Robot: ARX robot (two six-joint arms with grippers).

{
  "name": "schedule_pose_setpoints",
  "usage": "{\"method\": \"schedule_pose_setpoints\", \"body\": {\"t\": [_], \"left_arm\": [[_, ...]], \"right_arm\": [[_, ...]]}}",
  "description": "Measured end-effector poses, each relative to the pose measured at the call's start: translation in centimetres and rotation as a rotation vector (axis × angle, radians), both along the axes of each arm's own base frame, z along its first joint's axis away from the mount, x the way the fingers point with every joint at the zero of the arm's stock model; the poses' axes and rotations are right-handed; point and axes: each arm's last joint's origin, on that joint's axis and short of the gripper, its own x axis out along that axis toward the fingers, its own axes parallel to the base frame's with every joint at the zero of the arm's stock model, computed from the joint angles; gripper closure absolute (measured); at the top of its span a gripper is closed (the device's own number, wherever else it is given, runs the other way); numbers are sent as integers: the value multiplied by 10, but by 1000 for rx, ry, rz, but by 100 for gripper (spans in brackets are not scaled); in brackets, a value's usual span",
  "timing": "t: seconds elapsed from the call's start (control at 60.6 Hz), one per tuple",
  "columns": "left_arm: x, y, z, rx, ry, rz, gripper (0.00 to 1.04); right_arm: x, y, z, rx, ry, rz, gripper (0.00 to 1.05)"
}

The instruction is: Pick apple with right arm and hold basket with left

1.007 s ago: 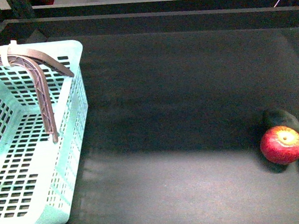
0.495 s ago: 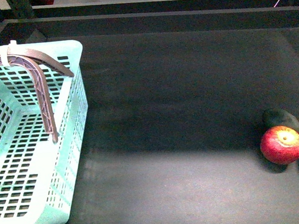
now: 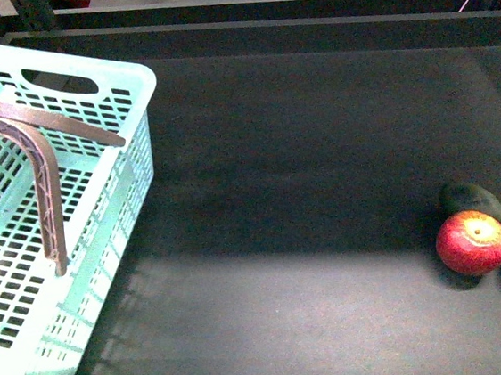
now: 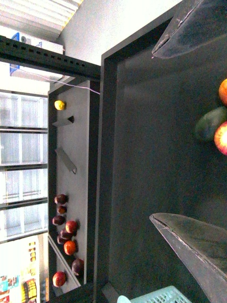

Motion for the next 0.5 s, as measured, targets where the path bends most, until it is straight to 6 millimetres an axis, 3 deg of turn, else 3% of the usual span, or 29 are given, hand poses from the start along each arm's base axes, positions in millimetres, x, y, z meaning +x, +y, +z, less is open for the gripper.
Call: {"method": "schedule_pose_setpoints", "body": {"t": [0.248,0.495], "left_arm": [[-20,-22,39,78,-75,-105,90],[-41,-67,73,129,-144,-269,90]], "right_arm": [[0,0,0,0,0,0,9],[0,0,0,0,0,0,9]]}}
